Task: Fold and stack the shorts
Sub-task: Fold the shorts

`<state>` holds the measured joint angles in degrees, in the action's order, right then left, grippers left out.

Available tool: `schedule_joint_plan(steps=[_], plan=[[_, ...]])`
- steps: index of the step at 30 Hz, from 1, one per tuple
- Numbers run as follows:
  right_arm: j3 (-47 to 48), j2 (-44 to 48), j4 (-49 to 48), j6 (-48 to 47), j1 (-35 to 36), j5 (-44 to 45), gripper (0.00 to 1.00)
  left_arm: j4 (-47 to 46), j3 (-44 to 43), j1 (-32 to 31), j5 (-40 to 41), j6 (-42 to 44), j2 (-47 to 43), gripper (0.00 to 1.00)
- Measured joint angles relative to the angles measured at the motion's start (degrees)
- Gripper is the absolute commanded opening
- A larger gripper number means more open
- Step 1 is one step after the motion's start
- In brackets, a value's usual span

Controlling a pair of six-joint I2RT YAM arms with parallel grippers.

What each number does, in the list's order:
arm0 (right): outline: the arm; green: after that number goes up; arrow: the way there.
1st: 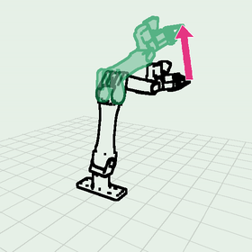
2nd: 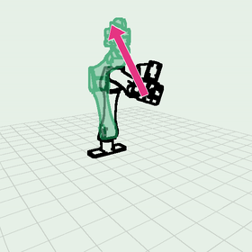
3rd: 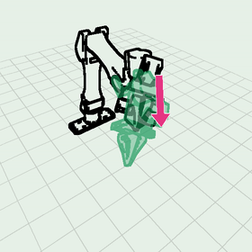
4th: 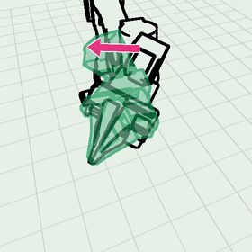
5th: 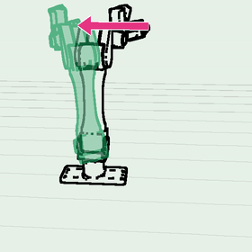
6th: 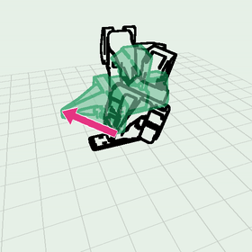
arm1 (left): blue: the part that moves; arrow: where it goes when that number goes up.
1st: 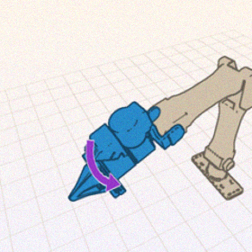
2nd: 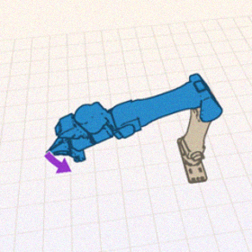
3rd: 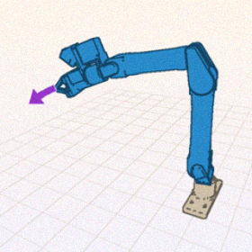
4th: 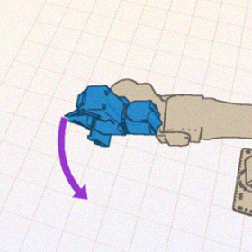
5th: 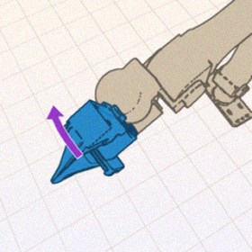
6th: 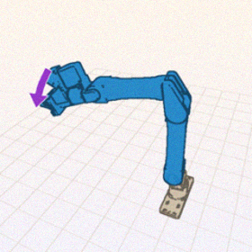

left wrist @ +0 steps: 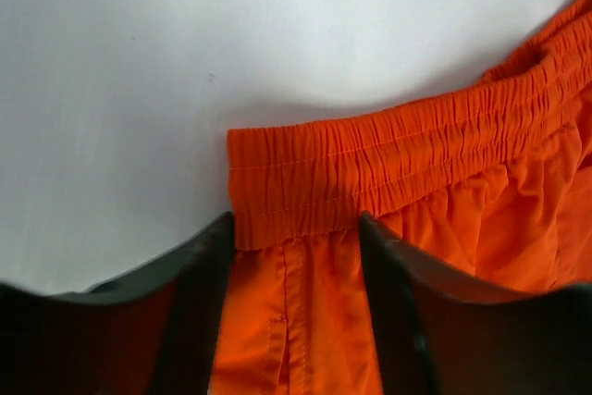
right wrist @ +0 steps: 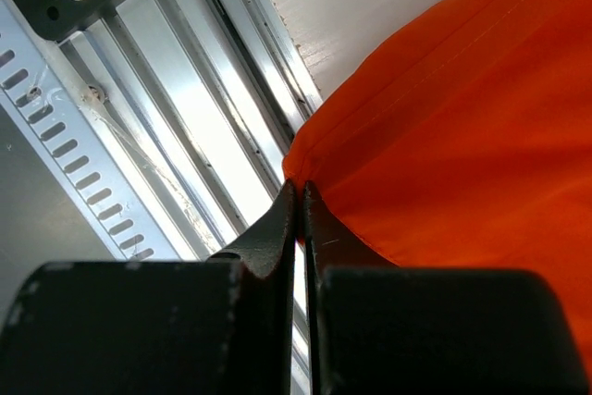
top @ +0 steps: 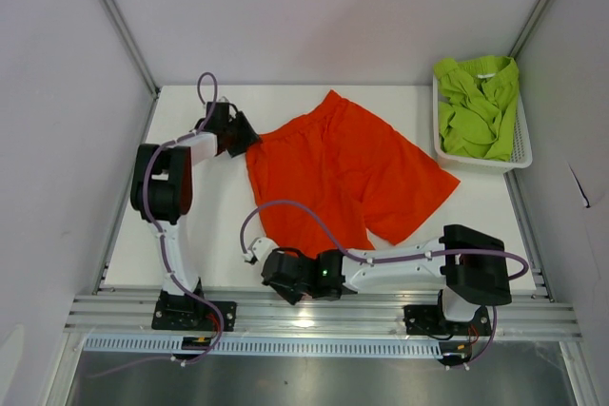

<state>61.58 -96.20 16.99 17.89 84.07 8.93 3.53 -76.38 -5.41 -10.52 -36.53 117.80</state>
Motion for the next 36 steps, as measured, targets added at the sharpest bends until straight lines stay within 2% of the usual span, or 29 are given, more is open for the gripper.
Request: schedule_joint_plan(steps=[1, 2, 4, 5, 6, 13, 18, 29, 36], plan=[[0.0, 0.07, -0.04, 0.0, 0.09, 0.0, 0.0, 0.11, -0.02, 0.0, 0.0, 0.31, 0.22, 0.45], [0.0, 0.13, -0.09, 0.0, 0.17, 0.0, 0.0, 0.09, -0.04, 0.0, -0.04, 0.26, 0.5, 0.33], [0.0, 0.24, -0.17, -0.02, 0.35, 0.02, 0.0, -0.02, -0.15, 0.02, -0.15, 0.0, 1.05, 0.19], [0.0, 0.26, -0.2, -0.02, 0.48, 0.02, 0.0, -0.02, -0.15, 0.02, -0.28, 0.09, 1.25, 0.06], [0.0, 0.26, -0.2, -0.04, 0.59, 0.0, 0.0, 0.0, -0.17, 0.0, -0.42, -0.13, 1.49, 0.0], [0.02, 0.26, -0.28, -1.18, 1.42, -0.15, 0.0, 1.53, -1.44, 0.96, -1.73, 0.44, 1.68, 0.0], [1.27, 0.22, -0.22, -2.16, 2.45, -0.76, 0.0, 6.21, -1.4, 3.37, -1.07, 0.52, -0.09, 0.0], [6.38, 0.13, -0.66, -4.7, 7.78, -1.68, 0.0, 22.6, 1.36, 10.75, 6.84, -4.28, -13.11, 0.0], [6.38, 2.93, 1.46, -4.66, 9.27, -2.34, 0.0, 34.38, 1.49, 12.63, 16.02, -10.78, -18.69, 0.0]])
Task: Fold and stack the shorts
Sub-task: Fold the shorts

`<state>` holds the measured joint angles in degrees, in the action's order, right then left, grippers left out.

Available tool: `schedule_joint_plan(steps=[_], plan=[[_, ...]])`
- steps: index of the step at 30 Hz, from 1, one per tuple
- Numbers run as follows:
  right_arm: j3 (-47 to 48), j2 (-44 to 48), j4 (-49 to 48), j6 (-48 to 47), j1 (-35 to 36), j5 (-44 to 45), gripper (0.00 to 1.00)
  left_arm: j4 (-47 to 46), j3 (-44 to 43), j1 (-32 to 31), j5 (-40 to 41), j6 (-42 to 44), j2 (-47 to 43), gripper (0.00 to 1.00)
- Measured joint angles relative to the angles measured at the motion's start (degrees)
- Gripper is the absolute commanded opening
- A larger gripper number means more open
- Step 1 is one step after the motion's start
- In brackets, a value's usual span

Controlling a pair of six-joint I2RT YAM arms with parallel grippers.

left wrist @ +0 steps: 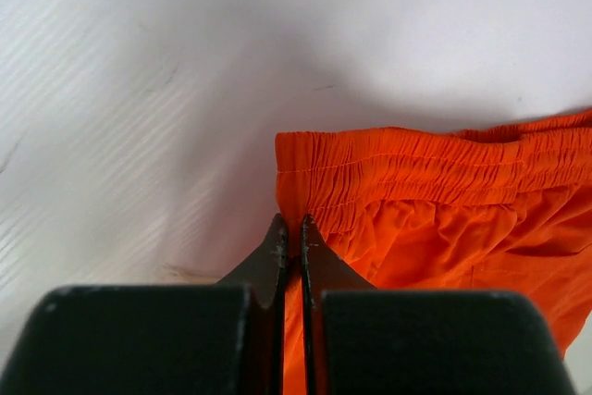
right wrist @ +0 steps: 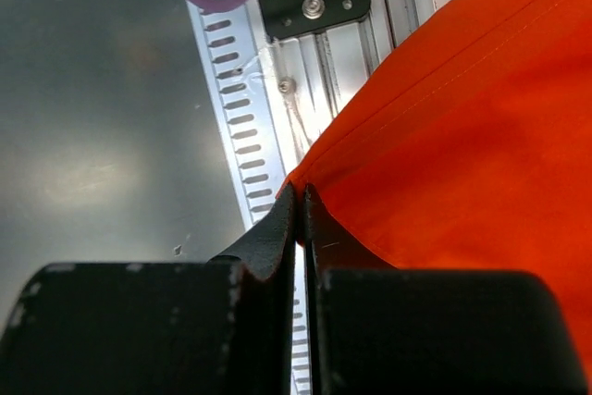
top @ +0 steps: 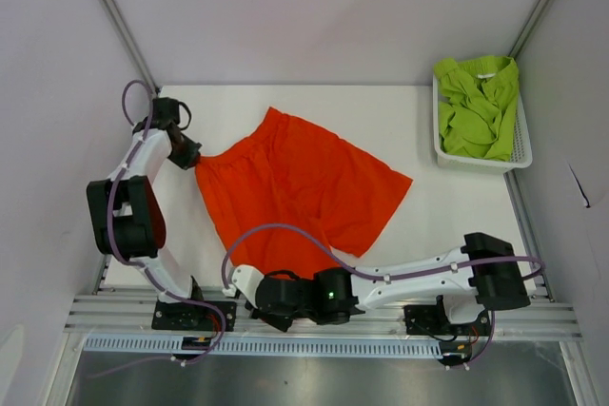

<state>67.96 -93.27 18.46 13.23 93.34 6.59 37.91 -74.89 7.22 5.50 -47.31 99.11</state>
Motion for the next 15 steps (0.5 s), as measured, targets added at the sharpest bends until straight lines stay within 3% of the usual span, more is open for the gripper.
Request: schedule_joint_plan(steps=[9, 15], plan=[[1.95, 5.31, 4.72, -0.07, 2.03, 2.01, 0.0, 8.52, -1.42, 1.49, 2.32, -1.84, -4.98, 0.0], [3.65, 11.72, 10.43, -0.96, -3.67, 3.08, 0.0, 10.97, -3.21, 1.49, 2.99, -4.26, -8.26, 0.0]])
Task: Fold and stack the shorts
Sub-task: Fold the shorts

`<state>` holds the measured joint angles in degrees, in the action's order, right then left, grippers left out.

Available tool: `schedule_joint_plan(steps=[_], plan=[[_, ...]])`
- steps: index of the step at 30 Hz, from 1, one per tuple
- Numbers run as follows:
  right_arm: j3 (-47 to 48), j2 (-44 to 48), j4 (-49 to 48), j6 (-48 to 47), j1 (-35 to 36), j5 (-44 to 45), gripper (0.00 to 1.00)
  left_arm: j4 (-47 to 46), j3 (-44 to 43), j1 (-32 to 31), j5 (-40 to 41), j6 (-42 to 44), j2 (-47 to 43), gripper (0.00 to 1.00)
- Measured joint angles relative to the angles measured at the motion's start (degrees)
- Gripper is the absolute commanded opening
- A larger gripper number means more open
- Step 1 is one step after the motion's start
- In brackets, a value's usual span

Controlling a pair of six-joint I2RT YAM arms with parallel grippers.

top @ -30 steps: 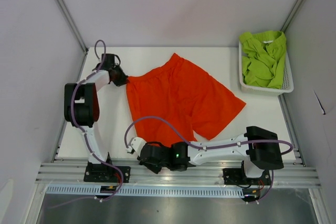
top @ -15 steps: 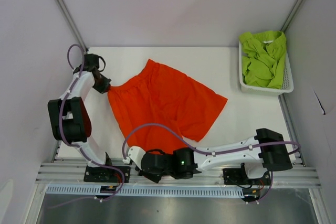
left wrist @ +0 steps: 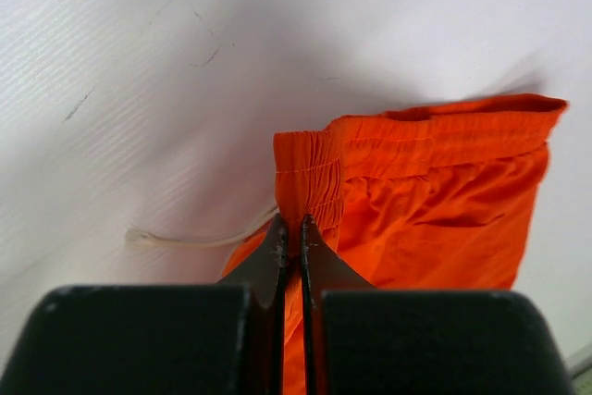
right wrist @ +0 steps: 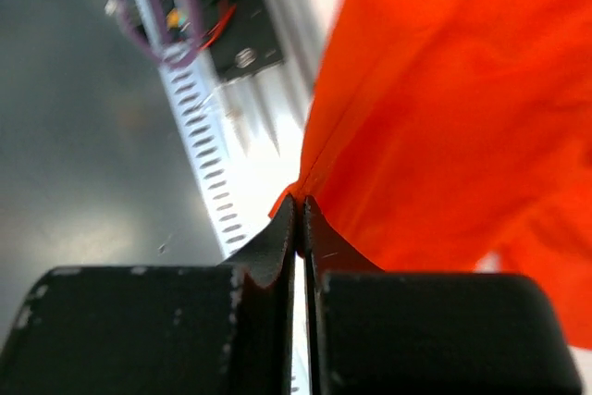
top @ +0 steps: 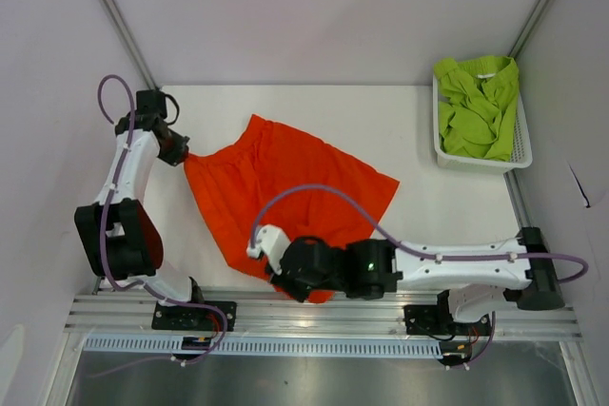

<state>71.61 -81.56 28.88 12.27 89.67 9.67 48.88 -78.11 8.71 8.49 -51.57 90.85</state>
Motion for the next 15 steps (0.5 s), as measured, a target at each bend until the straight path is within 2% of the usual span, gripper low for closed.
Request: schedule_joint_plan(steps=[8, 15], plan=[[0.13, 9.53, 4.79, -1.73, -13.33, -1.75, 0.0, 4.59, -7.69, 0.0, 0.87, -4.76, -1.4, 0.0], [0.13, 13.49, 7.34, -3.98, -30.69, -8.79, 0.0, 6.69, -14.67, 0.02, -0.31, -10.32, 0.61, 0.0]])
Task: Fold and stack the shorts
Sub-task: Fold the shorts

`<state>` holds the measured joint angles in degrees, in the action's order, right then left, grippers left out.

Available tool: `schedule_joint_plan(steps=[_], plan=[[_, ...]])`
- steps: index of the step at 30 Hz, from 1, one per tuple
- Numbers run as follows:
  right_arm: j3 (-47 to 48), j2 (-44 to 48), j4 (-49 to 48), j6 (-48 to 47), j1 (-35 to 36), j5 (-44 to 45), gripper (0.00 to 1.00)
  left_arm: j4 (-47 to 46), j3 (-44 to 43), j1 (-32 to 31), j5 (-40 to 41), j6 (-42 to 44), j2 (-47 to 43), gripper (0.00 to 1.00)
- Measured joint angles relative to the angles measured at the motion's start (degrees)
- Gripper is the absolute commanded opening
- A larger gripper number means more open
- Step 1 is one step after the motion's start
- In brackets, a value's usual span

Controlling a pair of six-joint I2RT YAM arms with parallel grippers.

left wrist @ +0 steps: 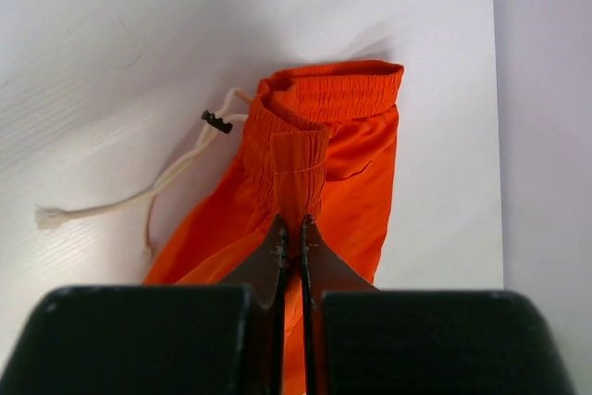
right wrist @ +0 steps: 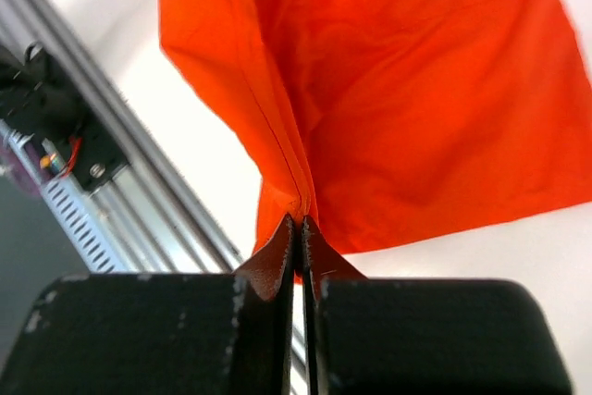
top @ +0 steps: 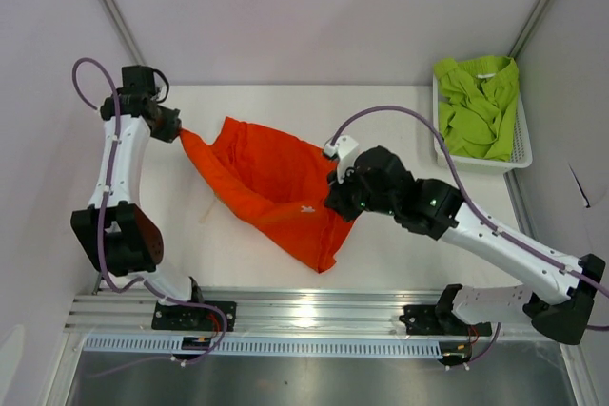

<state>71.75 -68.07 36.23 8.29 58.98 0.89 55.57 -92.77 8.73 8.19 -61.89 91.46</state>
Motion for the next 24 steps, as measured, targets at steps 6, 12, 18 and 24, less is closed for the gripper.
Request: schedule_joint_plan(steps=[6, 12, 18, 24], plan=[[1.27, -0.7, 0.46, -1.88, -12.98, -7.13, 0.0, 0.7, -1.9, 0.04, -2.45, -4.63, 4.9, 0.0], [8.2, -5.6, 0.63, -3.15, -22.56, -13.46, 0.0, 0.42, -2.73, 0.04, -4.57, -9.25, 7.96, 0.0], [13.7, -12.48, -0.46, -3.15, -33.4, -20.04, 0.0, -0.31, -6.64, 0.09, -5.55, -12.81, 11.41, 0.0], [13.88, -20.26, -3.89, -0.94, -41.11, -26.03, 0.0, -3.98, -9.88, 0.11, -6.95, -15.78, 16.85, 0.0]])
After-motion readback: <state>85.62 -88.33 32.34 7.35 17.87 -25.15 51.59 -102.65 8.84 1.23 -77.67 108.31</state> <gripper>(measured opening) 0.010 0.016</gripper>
